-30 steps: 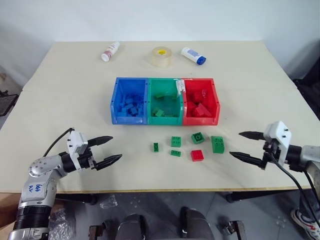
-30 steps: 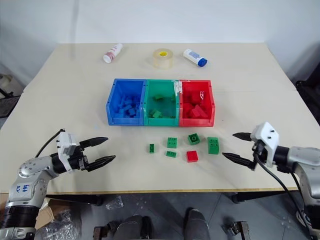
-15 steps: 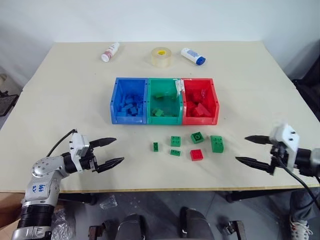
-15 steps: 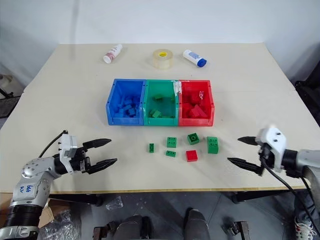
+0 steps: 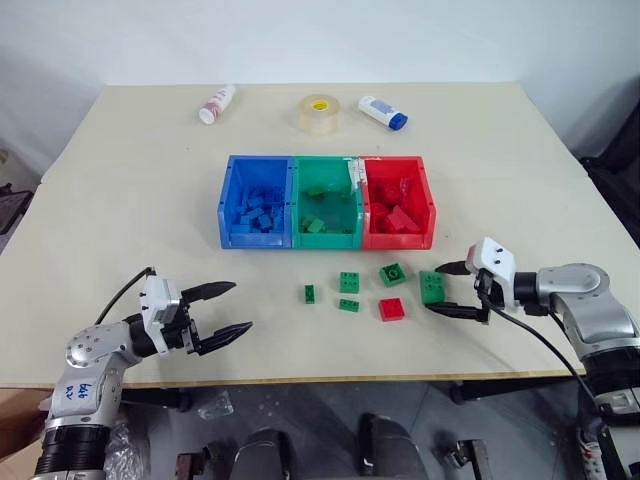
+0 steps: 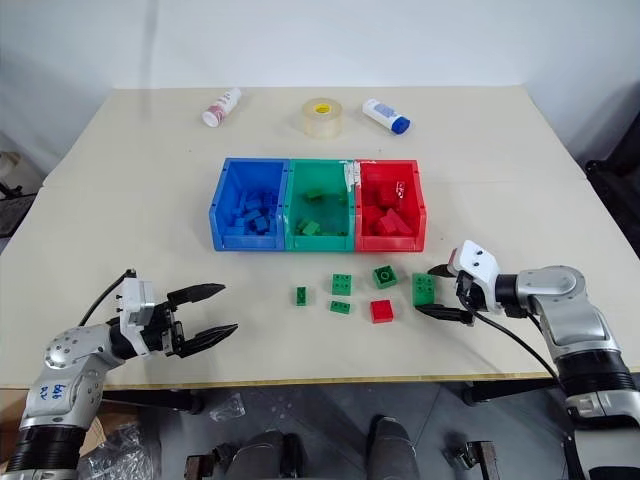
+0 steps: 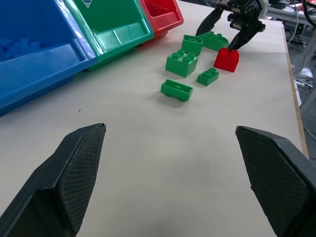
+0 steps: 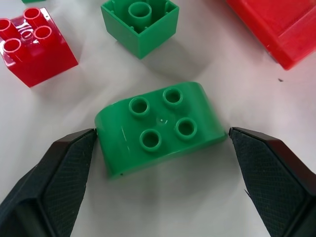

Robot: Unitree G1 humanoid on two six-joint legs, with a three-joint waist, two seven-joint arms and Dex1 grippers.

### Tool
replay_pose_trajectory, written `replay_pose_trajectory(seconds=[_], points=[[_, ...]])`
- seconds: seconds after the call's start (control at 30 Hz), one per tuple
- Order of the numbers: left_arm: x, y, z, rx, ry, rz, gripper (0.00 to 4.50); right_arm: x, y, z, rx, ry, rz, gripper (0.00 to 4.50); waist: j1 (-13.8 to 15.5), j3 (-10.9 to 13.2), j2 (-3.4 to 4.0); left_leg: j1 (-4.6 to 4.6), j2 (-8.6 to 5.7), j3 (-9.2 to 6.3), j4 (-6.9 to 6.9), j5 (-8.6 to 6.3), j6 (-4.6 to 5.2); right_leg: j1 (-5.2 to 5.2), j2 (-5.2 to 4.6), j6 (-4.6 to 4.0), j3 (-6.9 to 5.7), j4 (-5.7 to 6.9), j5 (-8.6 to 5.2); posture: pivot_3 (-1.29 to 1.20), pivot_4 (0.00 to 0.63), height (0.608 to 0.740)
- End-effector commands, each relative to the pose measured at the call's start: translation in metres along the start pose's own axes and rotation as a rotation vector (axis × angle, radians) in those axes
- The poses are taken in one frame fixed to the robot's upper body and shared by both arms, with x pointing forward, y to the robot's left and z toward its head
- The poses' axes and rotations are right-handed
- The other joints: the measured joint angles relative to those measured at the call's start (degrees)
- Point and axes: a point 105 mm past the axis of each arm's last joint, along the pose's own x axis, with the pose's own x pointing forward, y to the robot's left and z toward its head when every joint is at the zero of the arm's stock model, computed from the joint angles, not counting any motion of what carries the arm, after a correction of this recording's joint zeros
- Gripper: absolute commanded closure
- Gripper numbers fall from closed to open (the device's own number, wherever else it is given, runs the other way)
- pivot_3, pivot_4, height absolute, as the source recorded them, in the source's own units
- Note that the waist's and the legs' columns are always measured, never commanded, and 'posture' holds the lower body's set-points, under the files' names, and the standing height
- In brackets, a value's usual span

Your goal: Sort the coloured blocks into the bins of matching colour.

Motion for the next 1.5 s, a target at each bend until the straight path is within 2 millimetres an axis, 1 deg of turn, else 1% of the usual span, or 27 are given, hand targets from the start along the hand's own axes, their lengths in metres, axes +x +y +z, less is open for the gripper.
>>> replay_pose_trajectory(seconds=[0.03, 0.07, 0.1, 0.13, 0.3, 0.43, 0.57, 0.73, 0.8, 0.83, 0.9, 1.03, 1.1, 1.17, 1.23, 1.27, 1.3, 1.4, 1.5], points=[[-0.004, -0.001, 0.011, 0.043, -0.037, 0.019, 0.00, 0.007, 0.006, -0.010, 0.009, 0.022, 0.023, 0.54, 0.0, 0.0, -0.05, 0.01, 0.00, 0.00, 0.00, 0.00, -0.01, 0.01, 0.00, 0.00, 0.00, 0.01, 0.00, 0.00, 0.150, 0.740], [-0.005, -0.001, 0.010, 0.042, -0.035, 0.024, 0.00, 0.008, 0.006, -0.009, 0.011, 0.013, 0.019, 0.89, 0.0, 0.0, -0.07, 0.01, 0.01, -0.01, 0.01, -0.01, -0.01, 0.01, 0.00, 0.00, 0.00, 0.02, 0.00, 0.00, 0.150, 0.740], [-0.006, -0.001, 0.009, 0.042, -0.034, 0.028, 0.00, 0.008, 0.006, -0.008, 0.012, 0.003, 0.017, 1.12, 0.0, 0.0, -0.07, 0.01, 0.02, -0.01, 0.03, -0.01, -0.02, 0.01, 0.00, 0.00, 0.00, 0.03, 0.00, 0.00, 0.150, 0.740], [-0.006, -0.001, 0.009, 0.042, -0.032, 0.031, 0.00, 0.008, 0.006, -0.007, 0.016, -0.006, 0.013, 1.17, -0.1, 0.0, -0.07, 0.01, 0.02, -0.01, 0.03, -0.01, -0.02, 0.01, 0.00, 0.00, 0.00, 0.04, 0.00, 0.00, 0.150, 0.740], [-0.007, -0.001, 0.008, 0.042, -0.033, 0.040, 0.00, 0.006, 0.004, 0.001, 0.022, -0.048, -0.007, 1.17, -0.1, 0.0, -0.07, 0.02, 0.09, 0.00, 0.04, -0.04, -0.06, 0.01, 0.07, -0.04, 0.00, 0.06, -0.02, 0.00, 0.150, 0.740], [-0.005, 0.002, 0.007, 0.043, -0.033, 0.042, 0.00, 0.002, 0.002, 0.013, 0.024, -0.103, -0.036, 1.17, -0.1, 0.0, -0.07, 0.02, 0.10, 0.00, 0.06, -0.05, -0.08, 0.00, 0.07, -0.05, 0.00, 0.06, -0.02, 0.00, 0.150, 0.740], [-0.004, 0.005, 0.007, 0.045, -0.034, 0.041, 0.00, -0.004, -0.004, 0.033, 0.016, -0.164, -0.077, 1.17, 0.1, 0.0, -0.01, -0.04, 0.10, 0.01, 0.11, -0.06, -0.06, -0.05, 0.07, -0.05, 0.01, 0.07, -0.02, 0.00, 0.150, 0.740], [-0.001, 0.007, 0.008, 0.050, -0.041, 0.030, 0.00, -0.005, -0.008, 0.071, -0.037, -0.234, -0.122, 1.17, 0.1, 0.0, 0.00, -0.07, 0.10, 0.00, 0.12, -0.10, -0.06, -0.09, 0.07, -0.05, 0.01, 0.08, -0.02, 0.00, 0.150, 0.740], [0.000, 0.007, 0.009, 0.057, -0.049, 0.019, 0.00, 0.000, -0.011, 0.093, -0.057, -0.289, -0.141, 1.17, 0.0, 0.0, 0.00, -0.07, 0.12, 0.01, 0.13, -0.11, -0.06, -0.09, 0.08, -0.05, 0.01, 0.08, -0.02, 0.00, 0.150, 0.740], [0.001, 0.007, 0.009, 0.059, -0.051, 0.015, 0.00, 0.002, -0.012, 0.101, -0.062, -0.307, -0.148, 1.17, 0.0, 0.0, 0.00, -0.06, 0.13, 0.01, 0.13, -0.11, -0.07, -0.10, 0.08, -0.06, 0.01, 0.10, -0.03, 0.00, 0.150, 0.740], [0.004, 0.008, 0.012, 0.075, -0.064, 0.004, 0.00, 0.015, -0.017, 0.118, -0.060, -0.332, -0.163, 1.17, -0.1, 0.0, 0.00, -0.07, 0.15, 0.01, 0.14, -0.12, -0.08, -0.12, 0.10, -0.08, 0.01, 0.12, -0.04, 0.00, 0.150, 0.740], [0.008, 0.008, 0.018, 0.099, -0.089, -0.037, 0.00, 0.046, -0.019, 0.153, -0.075, -0.415, -0.142, 1.17, -0.2, 0.0, 0.00, -0.08, 0.16, 0.05, 0.16, -0.13, -0.10, -0.16, 0.12, -0.09, 0.02, 0.17, -0.04, 0.00, 0.150, 0.740], [0.009, 0.007, 0.019, 0.110, -0.091, -0.055, 0.00, 0.060, -0.021, 0.164, -0.071, -0.432, -0.137, 1.17, -0.2, 0.0, 0.00, -0.11, 0.16, 0.05, 0.15, -0.13, -0.10, -0.18, 0.14, -0.10, 0.01, 0.18, -0.05, 0.00, 0.150, 0.740], [0.008, 0.007, 0.019, 0.119, -0.084, -0.075, 0.00, 0.072, -0.023, 0.172, -0.066, -0.443, -0.135, 1.17, -0.1, 0.0, 0.00, -0.14, 0.16, 0.05, 0.16, -0.13, -0.10, -0.19, 0.14, -0.10, 0.00, 0.18, -0.05, 0.00, 0.150, 0.740], [0.007, 0.007, 0.021, 0.130, -0.087, -0.104, 0.00, 0.083, -0.025, 0.179, -0.055, -0.450, -0.131, 0.44, -0.1, 0.0, 0.01, -0.14, 0.15, 0.06, 0.17, -0.14, -0.08, -0.19, 0.14, -0.09, 0.01, 0.18, -0.05, 0.00, 0.150, 0.740], [0.006, 0.007, 0.022, 0.134, -0.085, -0.115, 0.00, 0.086, -0.026, 0.181, -0.058, -0.453, -0.130, 0.18, -0.1, 0.0, 0.00, -0.17, 0.16, 0.06, 0.17, -0.14, -0.08, -0.20, 0.14, -0.09, -0.01, 0.18, -0.05, 0.00, 0.150, 0.740], [0.005, 0.007, 0.022, 0.137, -0.084, -0.126, 0.00, 0.088, -0.026, 0.182, -0.062, -0.458, -0.133, 0.05, -0.1, 0.0, 0.01, -0.18, 0.16, 0.06, 0.18, -0.14, -0.08, -0.21, 0.14, -0.09, -0.02, 0.17, -0.05, 0.00, 0.150, 0.740], [0.004, 0.006, 0.022, 0.147, -0.084, -0.160, 0.00, 0.088, -0.029, 0.185, -0.072, -0.468, -0.145, 0.05, -0.1, 0.0, 0.01, -0.19, 0.16, 0.06, 0.17, -0.14, -0.08, -0.21, 0.14, -0.09, -0.02, 0.17, -0.05, 0.00, 0.150, 0.740], [0.002, 0.006, 0.023, 0.153, -0.095, -0.179, 0.00, 0.083, -0.030, 0.183, -0.076, -0.473, -0.149, 0.05, -0.4, 0.0, 0.02, -0.19, 0.16, 0.06, 0.16, -0.14, -0.08, -0.22, 0.15, -0.09, -0.02, 0.17, -0.05, 0.00, 0.150, 0.740]])
